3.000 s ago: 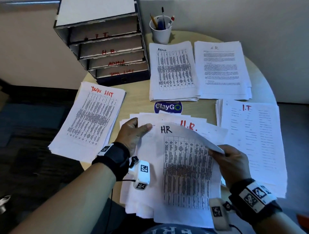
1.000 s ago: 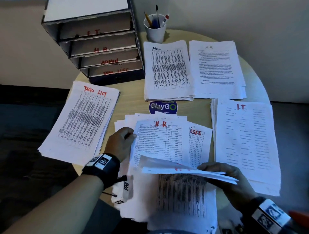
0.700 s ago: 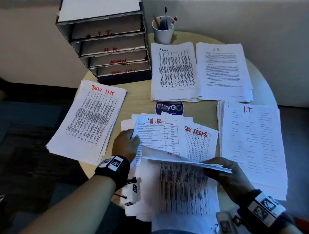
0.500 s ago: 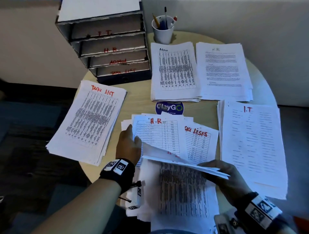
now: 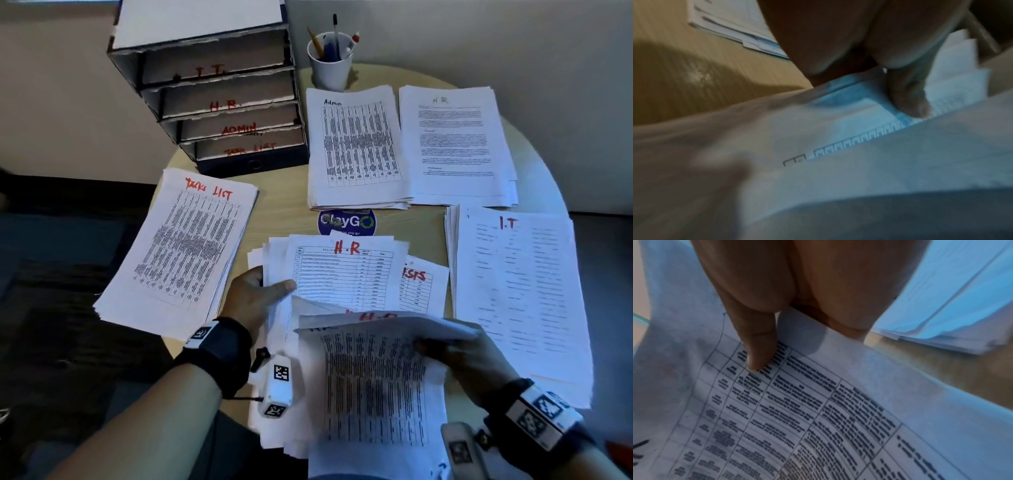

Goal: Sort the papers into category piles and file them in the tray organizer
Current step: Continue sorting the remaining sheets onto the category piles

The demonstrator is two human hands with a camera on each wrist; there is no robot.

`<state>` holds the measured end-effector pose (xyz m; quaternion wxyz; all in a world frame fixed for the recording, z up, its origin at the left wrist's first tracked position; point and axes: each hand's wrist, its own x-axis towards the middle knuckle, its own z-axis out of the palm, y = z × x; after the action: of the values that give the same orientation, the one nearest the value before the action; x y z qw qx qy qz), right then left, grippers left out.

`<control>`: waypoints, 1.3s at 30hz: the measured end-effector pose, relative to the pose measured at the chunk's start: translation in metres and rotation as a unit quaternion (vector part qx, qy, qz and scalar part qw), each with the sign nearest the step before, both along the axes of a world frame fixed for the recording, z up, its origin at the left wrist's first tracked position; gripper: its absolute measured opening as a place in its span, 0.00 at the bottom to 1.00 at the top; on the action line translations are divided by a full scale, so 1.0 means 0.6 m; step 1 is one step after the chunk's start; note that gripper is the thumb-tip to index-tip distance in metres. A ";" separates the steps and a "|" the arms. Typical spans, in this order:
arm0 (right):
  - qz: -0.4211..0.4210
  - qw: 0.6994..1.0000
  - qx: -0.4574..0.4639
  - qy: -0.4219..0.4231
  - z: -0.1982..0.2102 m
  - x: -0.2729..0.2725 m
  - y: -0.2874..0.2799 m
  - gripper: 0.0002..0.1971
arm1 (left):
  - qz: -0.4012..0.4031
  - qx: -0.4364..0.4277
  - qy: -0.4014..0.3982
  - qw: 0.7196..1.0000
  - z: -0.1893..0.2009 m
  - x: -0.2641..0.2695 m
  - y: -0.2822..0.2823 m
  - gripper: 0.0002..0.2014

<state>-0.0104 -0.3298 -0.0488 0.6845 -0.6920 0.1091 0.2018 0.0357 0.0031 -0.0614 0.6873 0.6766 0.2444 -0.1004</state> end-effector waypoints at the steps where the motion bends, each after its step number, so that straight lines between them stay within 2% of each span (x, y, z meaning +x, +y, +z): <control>1: 0.009 1.000 -0.003 -0.001 -0.001 0.010 0.002 0.11 | -0.012 -0.031 0.005 0.999 0.003 -0.002 0.000 0.15; 2: 0.016 1.000 -0.004 -0.007 -0.007 0.018 0.002 0.11 | -0.019 -0.057 0.004 0.998 0.005 -0.003 -0.001 0.17; 4: 0.009 0.999 -0.028 -0.031 -0.016 0.039 0.009 0.24 | -0.025 -0.083 0.000 0.996 0.010 -0.004 -0.002 0.20; 8: -0.041 0.998 -0.046 -0.033 -0.015 0.084 0.034 0.29 | -0.035 -0.103 -0.010 0.994 0.017 -0.006 0.000 0.23; 9: -0.045 0.996 -0.068 -0.039 -0.019 0.092 0.037 0.28 | -0.036 -0.109 -0.009 0.993 0.019 -0.006 0.000 0.24; 12: -0.059 0.987 -0.141 -0.046 -0.028 0.105 0.038 0.13 | -0.038 -0.144 -0.007 0.989 0.023 -0.008 0.003 0.29; 15: -0.071 0.981 -0.162 -0.078 -0.015 0.095 0.046 0.07 | -0.026 -0.139 0.001 0.990 0.017 -0.007 0.009 0.30; 18: -0.079 0.983 -0.105 -0.127 0.015 0.065 0.039 0.19 | 0.029 -0.126 0.020 0.991 0.002 -0.002 0.016 0.22; 19: -0.064 0.983 -0.079 -0.151 0.025 0.052 0.032 0.18 | 0.050 -0.127 0.027 0.990 -0.003 0.000 0.018 0.20; 21: 0.011 0.977 -0.029 -0.213 0.050 0.022 0.011 0.04 | 0.065 -0.124 0.043 0.989 -0.006 0.004 0.022 0.17; 22: 0.031 0.975 -0.007 -0.218 0.063 0.011 0.001 0.04 | 0.066 -0.119 0.045 0.990 -0.007 0.005 0.023 0.15; 24: 0.068 0.979 0.020 -0.190 0.074 0.000 -0.015 0.17 | 0.054 -0.099 0.050 0.992 -0.004 0.005 0.026 0.09; 25: 0.076 0.979 0.017 -0.189 0.076 -0.001 -0.016 0.20 | 0.045 -0.092 0.047 0.994 -0.005 0.005 0.028 0.09; 29: -0.033 0.994 0.060 -0.084 0.041 0.003 -0.002 0.33 | 0.058 -0.068 0.032 0.996 0.002 0.004 0.015 0.10; 32: -0.043 0.992 0.107 -0.048 0.030 0.025 0.033 0.38 | 0.033 -0.093 0.010 0.995 0.010 -0.004 0.008 0.15; 34: -0.029 0.991 0.130 -0.016 0.027 0.044 0.053 0.33 | -0.014 -0.124 -0.011 0.992 0.013 -0.011 0.008 0.21; 36: -0.025 0.993 0.116 0.029 0.022 0.061 0.066 0.25 | -0.038 -0.157 -0.003 0.987 0.010 -0.014 0.012 0.27; 39: -0.027 0.999 -0.025 0.029 0.019 0.070 0.070 0.11 | -0.028 -0.163 -0.001 0.986 0.003 -0.013 0.013 0.26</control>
<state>0.0315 -0.2879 -0.0375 0.6687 -0.6994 0.1531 0.2005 0.0280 0.0111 -0.0595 0.7856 0.5619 0.2052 -0.1577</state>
